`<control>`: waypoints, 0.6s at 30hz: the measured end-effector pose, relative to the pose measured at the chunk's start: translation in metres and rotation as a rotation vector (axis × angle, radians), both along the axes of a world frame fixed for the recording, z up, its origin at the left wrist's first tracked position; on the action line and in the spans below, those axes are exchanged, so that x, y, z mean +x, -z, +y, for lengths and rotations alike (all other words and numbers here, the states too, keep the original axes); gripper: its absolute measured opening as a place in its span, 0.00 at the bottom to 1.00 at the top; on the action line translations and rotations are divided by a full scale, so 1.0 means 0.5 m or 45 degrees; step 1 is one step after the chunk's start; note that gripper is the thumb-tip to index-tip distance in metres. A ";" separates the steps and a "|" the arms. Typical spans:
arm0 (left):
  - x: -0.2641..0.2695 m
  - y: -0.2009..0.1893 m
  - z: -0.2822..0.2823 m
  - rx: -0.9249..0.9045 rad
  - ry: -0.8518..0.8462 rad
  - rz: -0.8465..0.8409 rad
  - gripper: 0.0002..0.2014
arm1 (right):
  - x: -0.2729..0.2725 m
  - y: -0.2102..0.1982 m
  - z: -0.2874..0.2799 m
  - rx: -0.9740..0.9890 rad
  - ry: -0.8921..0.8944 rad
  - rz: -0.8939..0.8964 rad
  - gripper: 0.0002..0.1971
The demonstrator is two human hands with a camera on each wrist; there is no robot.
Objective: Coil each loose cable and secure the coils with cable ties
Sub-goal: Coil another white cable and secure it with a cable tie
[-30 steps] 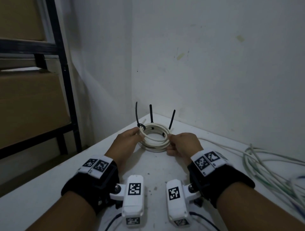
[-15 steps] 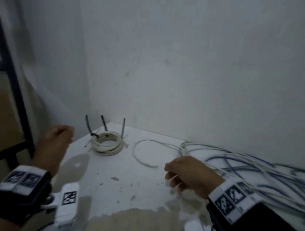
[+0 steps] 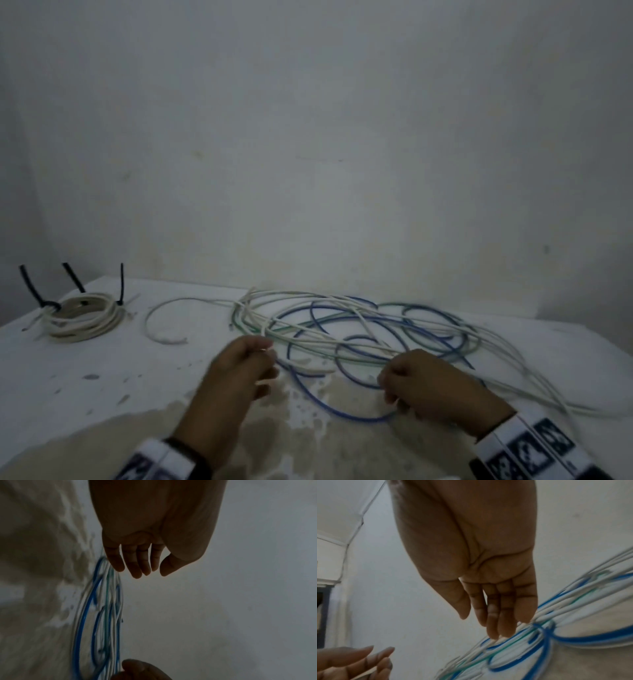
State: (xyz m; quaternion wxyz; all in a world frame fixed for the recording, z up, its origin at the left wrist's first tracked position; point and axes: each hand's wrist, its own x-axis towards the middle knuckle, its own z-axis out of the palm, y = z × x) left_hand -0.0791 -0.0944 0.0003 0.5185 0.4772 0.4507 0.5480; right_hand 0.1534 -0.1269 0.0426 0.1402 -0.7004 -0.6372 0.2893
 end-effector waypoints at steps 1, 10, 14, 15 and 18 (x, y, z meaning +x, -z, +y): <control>0.036 0.012 0.001 -0.077 0.043 -0.055 0.04 | 0.025 0.007 -0.005 0.047 0.009 -0.071 0.18; 0.118 0.070 0.019 -0.310 0.084 -0.419 0.06 | 0.095 0.042 0.046 0.183 0.002 -0.485 0.15; 0.116 0.094 0.031 -0.332 0.079 -0.387 0.07 | 0.077 0.045 0.123 0.124 -0.110 -0.498 0.22; 0.115 0.097 0.034 -0.331 0.074 -0.383 0.06 | 0.070 0.051 0.142 0.103 -0.142 -0.523 0.23; 0.114 0.102 0.041 -0.321 0.100 -0.356 0.06 | 0.050 0.069 0.181 0.047 -0.173 -0.647 0.25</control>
